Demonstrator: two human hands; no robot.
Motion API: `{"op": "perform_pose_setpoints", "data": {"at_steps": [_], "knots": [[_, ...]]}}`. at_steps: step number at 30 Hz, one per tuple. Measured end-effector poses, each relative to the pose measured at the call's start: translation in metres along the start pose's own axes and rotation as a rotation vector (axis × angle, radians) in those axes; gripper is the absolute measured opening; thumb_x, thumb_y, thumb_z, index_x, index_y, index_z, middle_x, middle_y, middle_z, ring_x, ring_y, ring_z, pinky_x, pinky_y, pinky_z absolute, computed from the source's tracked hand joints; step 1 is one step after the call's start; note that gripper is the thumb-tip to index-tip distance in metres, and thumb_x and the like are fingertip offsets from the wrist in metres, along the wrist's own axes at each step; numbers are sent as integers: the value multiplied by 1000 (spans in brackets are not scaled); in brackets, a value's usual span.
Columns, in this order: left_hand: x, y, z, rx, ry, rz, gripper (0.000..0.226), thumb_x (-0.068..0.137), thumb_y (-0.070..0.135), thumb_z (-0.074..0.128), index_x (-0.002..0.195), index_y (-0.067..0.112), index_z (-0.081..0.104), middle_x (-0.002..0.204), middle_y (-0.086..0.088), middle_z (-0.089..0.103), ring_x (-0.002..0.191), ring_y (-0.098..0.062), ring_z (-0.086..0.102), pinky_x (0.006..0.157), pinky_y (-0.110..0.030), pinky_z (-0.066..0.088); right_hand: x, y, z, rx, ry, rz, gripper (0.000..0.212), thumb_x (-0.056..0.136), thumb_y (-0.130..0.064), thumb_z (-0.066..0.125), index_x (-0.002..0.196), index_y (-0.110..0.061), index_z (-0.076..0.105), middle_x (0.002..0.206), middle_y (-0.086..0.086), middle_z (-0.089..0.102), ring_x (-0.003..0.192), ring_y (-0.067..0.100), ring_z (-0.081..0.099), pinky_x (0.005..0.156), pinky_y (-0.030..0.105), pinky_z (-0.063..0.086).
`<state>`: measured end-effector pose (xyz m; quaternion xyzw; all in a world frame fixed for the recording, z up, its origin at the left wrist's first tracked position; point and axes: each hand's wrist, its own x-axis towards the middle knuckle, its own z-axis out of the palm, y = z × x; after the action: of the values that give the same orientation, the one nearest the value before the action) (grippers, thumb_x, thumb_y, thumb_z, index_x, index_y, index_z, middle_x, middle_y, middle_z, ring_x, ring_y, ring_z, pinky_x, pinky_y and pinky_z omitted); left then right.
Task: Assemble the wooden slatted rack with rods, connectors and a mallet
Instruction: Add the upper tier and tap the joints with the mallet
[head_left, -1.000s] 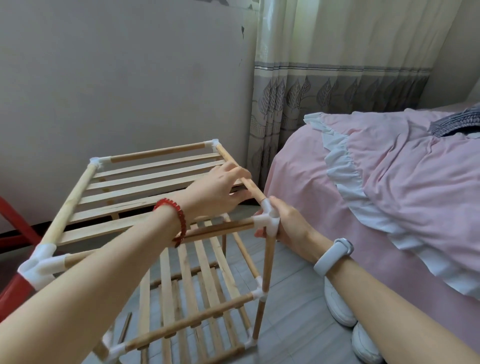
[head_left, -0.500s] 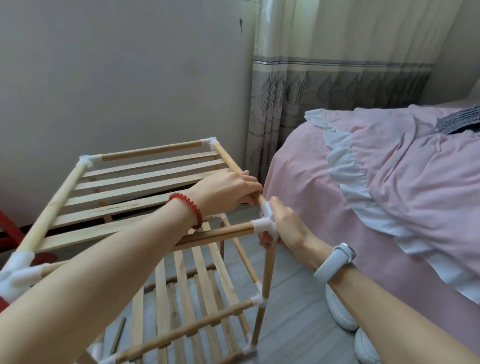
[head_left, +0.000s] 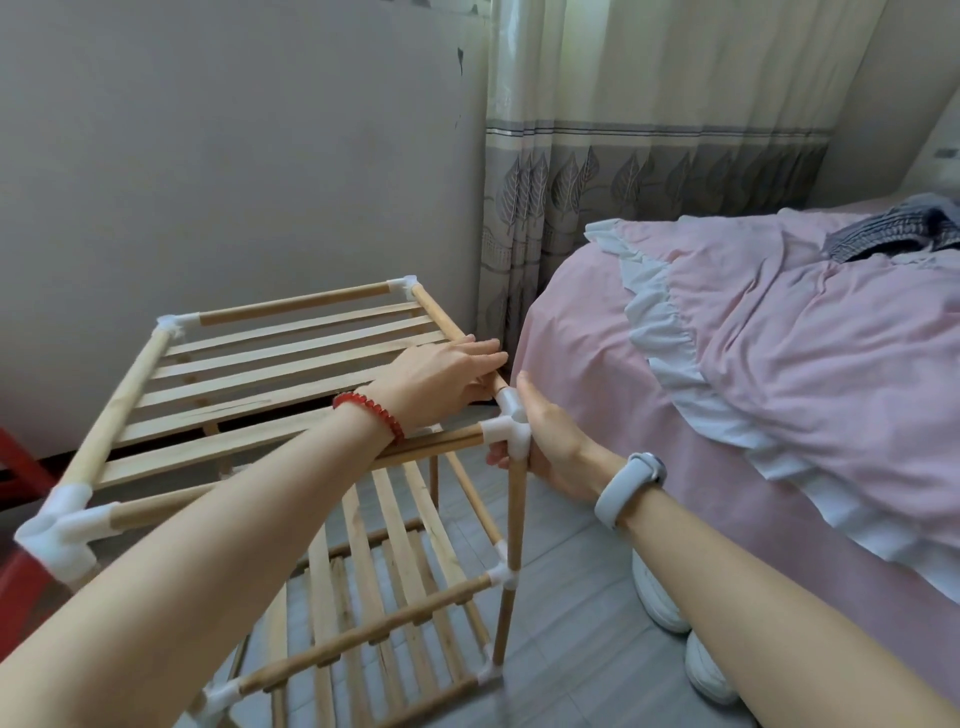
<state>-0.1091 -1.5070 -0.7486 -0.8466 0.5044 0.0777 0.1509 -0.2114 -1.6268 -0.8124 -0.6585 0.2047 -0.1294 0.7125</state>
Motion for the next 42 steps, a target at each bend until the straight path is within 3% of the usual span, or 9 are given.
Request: {"op": "perform_pose_setpoints", "data": {"at_steps": [5, 8, 11, 15, 19, 22, 26, 30, 42], "knots": [[6, -2, 24, -399, 749, 166, 32, 96, 18, 51, 126, 12, 60, 140, -8, 48, 123, -25, 51, 99, -37, 45, -13, 39, -21, 149, 105, -146, 29, 100, -16, 32, 102, -10, 61, 93, 12, 63, 93, 23, 59, 84, 34, 47], [-19, 6, 56, -283, 1049, 211, 25, 94, 16, 48, 107, 8, 69, 114, -11, 64, 102, -27, 61, 85, -39, 50, -21, 74, -30, -108, 90, -93, 31, 92, 4, 41, 111, -17, 54, 108, 8, 61, 106, 21, 58, 91, 31, 48], [-34, 18, 92, -159, 1220, 398, 22, 92, 12, 50, 89, 8, 71, 91, -8, 66, 86, -23, 59, 72, -34, 47, -21, 91, -25, -295, 90, -91, 26, 92, -2, 53, 109, -20, 52, 108, 6, 61, 102, 17, 58, 89, 26, 49], [-27, 37, 147, -163, 937, 395, 22, 90, 17, 47, 95, 15, 69, 96, -4, 65, 88, -20, 60, 75, -32, 47, -9, 92, -4, -342, 220, -209, 16, 91, -17, 60, 77, -18, 51, 73, 3, 55, 70, 15, 53, 63, 14, 46], [7, 44, 213, -431, 257, 47, 45, 96, 42, 45, 137, 24, 42, 137, 1, 42, 125, -19, 41, 104, -37, 37, 7, 108, 3, -282, 312, -173, 41, 94, -20, 54, 55, -13, 43, 50, -1, 42, 53, 16, 43, 60, 31, 41], [32, 35, 249, -413, 80, 55, 50, 94, 53, 41, 138, 28, 39, 139, 3, 41, 131, -20, 31, 106, -39, 33, 16, 119, 5, -178, 415, -200, 36, 90, -5, 50, 55, -7, 43, 48, 4, 34, 50, 17, 34, 60, 35, 36], [54, 24, 273, -428, 72, 147, 33, 97, 48, 35, 126, 33, 45, 131, 5, 50, 134, -22, 31, 106, -43, 35, 27, 124, 6, -43, 489, -240, 43, 81, 3, 50, 43, -13, 37, 39, -4, 32, 42, 10, 30, 55, 34, 33], [68, 21, 280, -453, 125, 169, 42, 92, 53, 22, 119, 34, 47, 116, 5, 55, 106, -15, 51, 90, -36, 46, 35, 124, -1, 8, 401, -276, 39, 68, -11, 49, 32, -21, 39, 35, -10, 32, 39, 8, 31, 50, 28, 37], [87, 40, 281, -357, 211, 278, 29, 101, 39, 32, 120, 25, 50, 100, 3, 58, 98, -13, 46, 79, -30, 43, 37, 148, -38, 51, 352, -321, 45, 72, -8, 46, 32, -24, 36, 34, -8, 29, 35, 11, 26, 44, 22, 35]]}}
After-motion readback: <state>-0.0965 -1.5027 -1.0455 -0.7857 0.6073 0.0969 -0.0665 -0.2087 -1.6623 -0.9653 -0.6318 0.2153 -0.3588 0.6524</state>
